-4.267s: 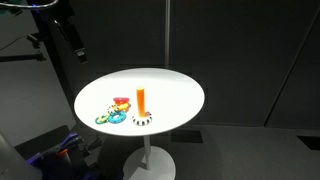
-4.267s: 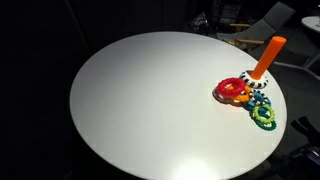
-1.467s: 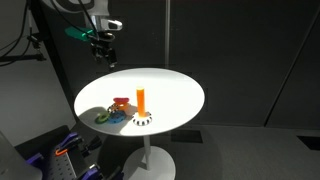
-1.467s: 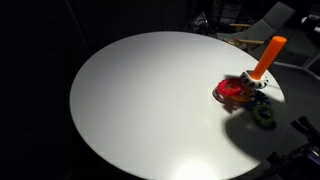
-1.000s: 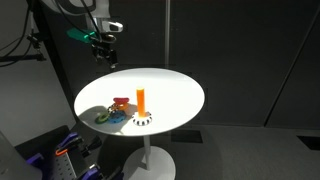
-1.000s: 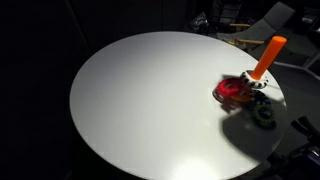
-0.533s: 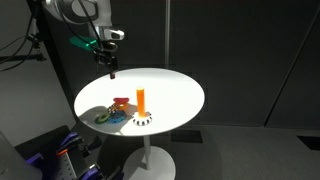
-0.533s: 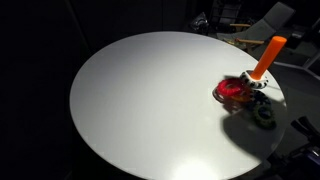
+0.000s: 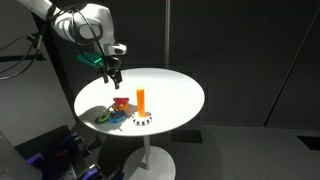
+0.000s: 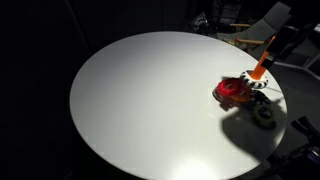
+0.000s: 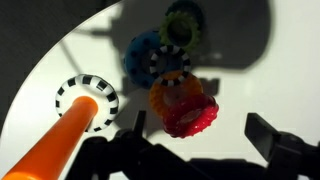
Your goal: Pick up the red ring and put it on the ring holder
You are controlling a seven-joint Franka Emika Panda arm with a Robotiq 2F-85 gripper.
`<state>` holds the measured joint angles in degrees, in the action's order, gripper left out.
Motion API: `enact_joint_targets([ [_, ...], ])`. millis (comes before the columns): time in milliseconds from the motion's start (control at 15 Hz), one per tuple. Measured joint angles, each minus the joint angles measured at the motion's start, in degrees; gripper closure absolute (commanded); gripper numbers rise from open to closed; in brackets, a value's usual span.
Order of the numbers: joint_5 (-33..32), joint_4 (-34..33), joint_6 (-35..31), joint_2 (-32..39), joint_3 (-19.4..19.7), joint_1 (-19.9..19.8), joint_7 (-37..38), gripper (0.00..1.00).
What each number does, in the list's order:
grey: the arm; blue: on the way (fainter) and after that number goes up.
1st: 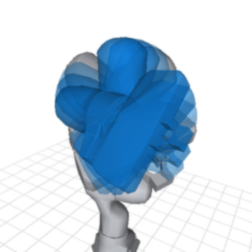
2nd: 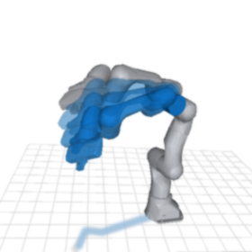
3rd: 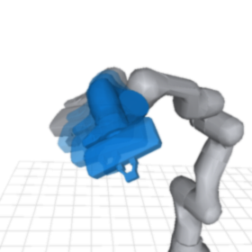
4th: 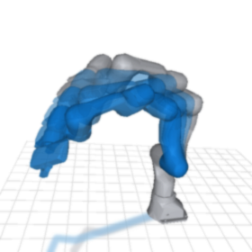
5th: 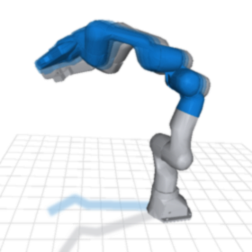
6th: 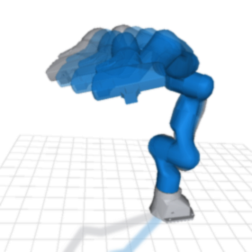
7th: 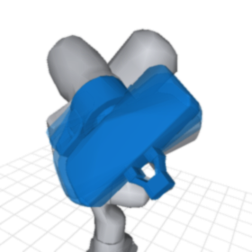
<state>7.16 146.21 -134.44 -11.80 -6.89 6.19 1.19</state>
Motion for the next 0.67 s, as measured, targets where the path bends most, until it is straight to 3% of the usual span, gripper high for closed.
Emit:
enact_joint_targets([
  [667, -2.5, -1.4, -9.3, 10.3, -0.7, 0.0, 5.3, 0.0],
])
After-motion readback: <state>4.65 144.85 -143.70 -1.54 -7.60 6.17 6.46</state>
